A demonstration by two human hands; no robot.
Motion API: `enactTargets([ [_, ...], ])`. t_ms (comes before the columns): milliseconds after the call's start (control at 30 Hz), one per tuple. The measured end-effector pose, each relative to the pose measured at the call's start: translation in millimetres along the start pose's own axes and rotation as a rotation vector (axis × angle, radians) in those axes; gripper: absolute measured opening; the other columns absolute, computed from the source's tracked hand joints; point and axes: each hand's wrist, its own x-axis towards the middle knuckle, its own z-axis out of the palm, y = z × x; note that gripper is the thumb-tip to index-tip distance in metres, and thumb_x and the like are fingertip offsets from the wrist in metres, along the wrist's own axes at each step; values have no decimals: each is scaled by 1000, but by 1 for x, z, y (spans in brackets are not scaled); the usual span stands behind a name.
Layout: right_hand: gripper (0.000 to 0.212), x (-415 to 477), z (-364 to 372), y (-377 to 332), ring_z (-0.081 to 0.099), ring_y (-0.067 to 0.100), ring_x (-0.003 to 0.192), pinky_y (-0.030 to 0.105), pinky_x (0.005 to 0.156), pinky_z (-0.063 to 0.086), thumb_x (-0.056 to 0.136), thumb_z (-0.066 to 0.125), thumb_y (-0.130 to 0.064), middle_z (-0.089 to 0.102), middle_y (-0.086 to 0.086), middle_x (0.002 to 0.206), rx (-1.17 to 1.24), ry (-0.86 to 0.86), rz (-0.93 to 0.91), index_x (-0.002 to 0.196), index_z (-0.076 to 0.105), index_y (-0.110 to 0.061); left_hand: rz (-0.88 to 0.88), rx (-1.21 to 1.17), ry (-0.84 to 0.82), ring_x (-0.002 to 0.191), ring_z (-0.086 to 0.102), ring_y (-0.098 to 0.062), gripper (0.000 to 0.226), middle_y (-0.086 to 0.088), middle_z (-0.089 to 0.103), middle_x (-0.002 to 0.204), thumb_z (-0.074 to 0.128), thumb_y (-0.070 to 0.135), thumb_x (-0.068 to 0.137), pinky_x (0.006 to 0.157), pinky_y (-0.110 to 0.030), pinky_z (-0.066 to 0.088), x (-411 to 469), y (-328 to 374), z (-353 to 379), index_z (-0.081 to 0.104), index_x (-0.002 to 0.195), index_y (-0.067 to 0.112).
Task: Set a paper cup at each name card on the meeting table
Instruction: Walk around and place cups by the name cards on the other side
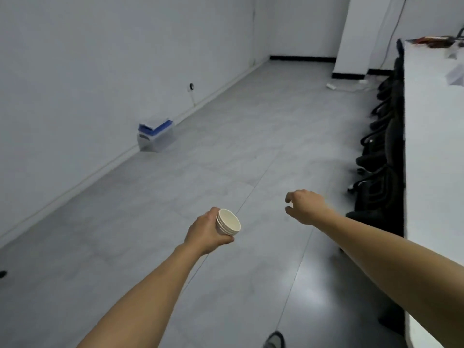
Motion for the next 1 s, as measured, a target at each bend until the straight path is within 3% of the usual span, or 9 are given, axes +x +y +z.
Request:
enactTargets([
  [333,36,143,-51,86,60,27,113,32,77,42,94,55,-35,63,3,126,46,37,207,128,60,-22,173,0,-115,99,62,-21,69,5,67,107,85,42,57,82,-36,53,223,63,-10,53,116,27],
  [500,36,202,-64,139,60,27,114,35,85,47,95,54,-34,64,2,124,82,62,370,128,61,-22,316,22,-203,98,61,-21,68,5,66,107,86,40,59,80,-34,52,342,102,7,53,118,27],
  [667,25,253,-78,190,65,27,97,34,73,51,88,56,-32,71,3,104,140,110,579,103,68,-15,453,11,-313,98,61,-20,68,5,65,106,85,38,59,80,-33,52,456,142,22,52,118,27],
  [767,19,266,-96,210,65,25,95,32,66,43,91,57,-32,70,-2,101,183,144,663,100,66,-18,543,37,-386,97,61,-21,66,6,65,105,84,38,58,80,-35,53,513,179,27,53,115,29],
  [1000,22,255,-112,268,63,24,96,34,78,51,94,55,-36,68,-3,105,249,177,900,107,65,-21,770,42,-582,96,60,-19,65,7,64,104,84,37,60,81,-36,53,578,286,82,52,116,29],
])
